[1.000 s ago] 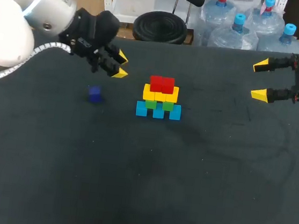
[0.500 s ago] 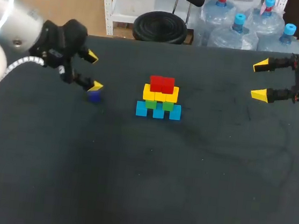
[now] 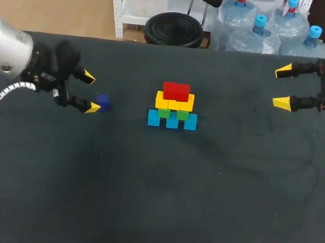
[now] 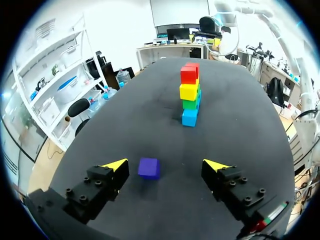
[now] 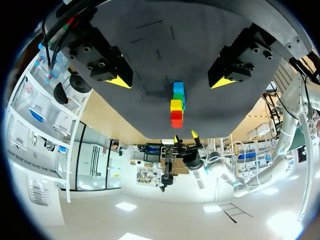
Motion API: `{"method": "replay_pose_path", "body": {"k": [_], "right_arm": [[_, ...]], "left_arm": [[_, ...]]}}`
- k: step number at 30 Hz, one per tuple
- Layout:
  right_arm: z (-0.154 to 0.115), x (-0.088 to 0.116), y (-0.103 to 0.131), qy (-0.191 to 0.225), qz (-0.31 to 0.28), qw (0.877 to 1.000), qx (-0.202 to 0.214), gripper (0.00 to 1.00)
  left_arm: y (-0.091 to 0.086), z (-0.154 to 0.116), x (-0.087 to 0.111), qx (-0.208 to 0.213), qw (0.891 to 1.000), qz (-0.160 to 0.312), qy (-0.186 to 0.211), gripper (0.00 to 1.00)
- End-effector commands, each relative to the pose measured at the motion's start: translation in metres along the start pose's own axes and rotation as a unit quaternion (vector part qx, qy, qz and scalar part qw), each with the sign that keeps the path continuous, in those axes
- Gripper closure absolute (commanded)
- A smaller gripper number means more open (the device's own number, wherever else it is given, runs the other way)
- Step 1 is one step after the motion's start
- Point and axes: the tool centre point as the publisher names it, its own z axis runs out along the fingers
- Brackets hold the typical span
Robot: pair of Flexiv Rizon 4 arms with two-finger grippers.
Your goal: Place the blue cubes, place green cubes on the blue cubes, place the yellow cubes on the green cubes, then place the red cubes on the yellow cubes, and place purple cube on the red cubes.
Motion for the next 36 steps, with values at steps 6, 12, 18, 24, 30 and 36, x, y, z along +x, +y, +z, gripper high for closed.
{"method": "replay_pose_path", "body": {"k": [6, 12, 18, 24, 30, 36], "right_arm": [[0.001, 0.0, 0.0, 0.0, -0.001, 1.0, 0.0, 0.0], [0.001, 0.0, 0.0, 0.0, -0.001, 1.0, 0.0, 0.0], [0.001, 0.0, 0.0, 0.0, -0.001, 1.0, 0.0, 0.0], [0.001, 0.0, 0.0, 0.0, -0.001, 1.0, 0.0, 0.0], [0.001, 0.0, 0.0, 0.0, -0.001, 1.0, 0.0, 0.0], [0.001, 0.0, 0.0, 0.0, -0.001, 1.0, 0.0, 0.0]], "left_arm": [[0.013, 0.017, 0.013, 0.002, 1.0, -0.004, -0.014, 0.08], [0.02, 0.025, 0.019, 0.002, 1.0, -0.009, -0.013, 0.08], [0.022, 0.035, 0.021, 0.008, 1.0, -0.013, -0.014, 0.12], [0.023, 0.041, 0.023, 0.013, 1.0, -0.016, -0.016, 0.19], [0.024, 0.044, 0.025, 0.016, 1.0, -0.016, -0.016, 0.31], [0.025, 0.046, 0.026, 0.019, 1.0, -0.017, -0.018, 0.45]]}}
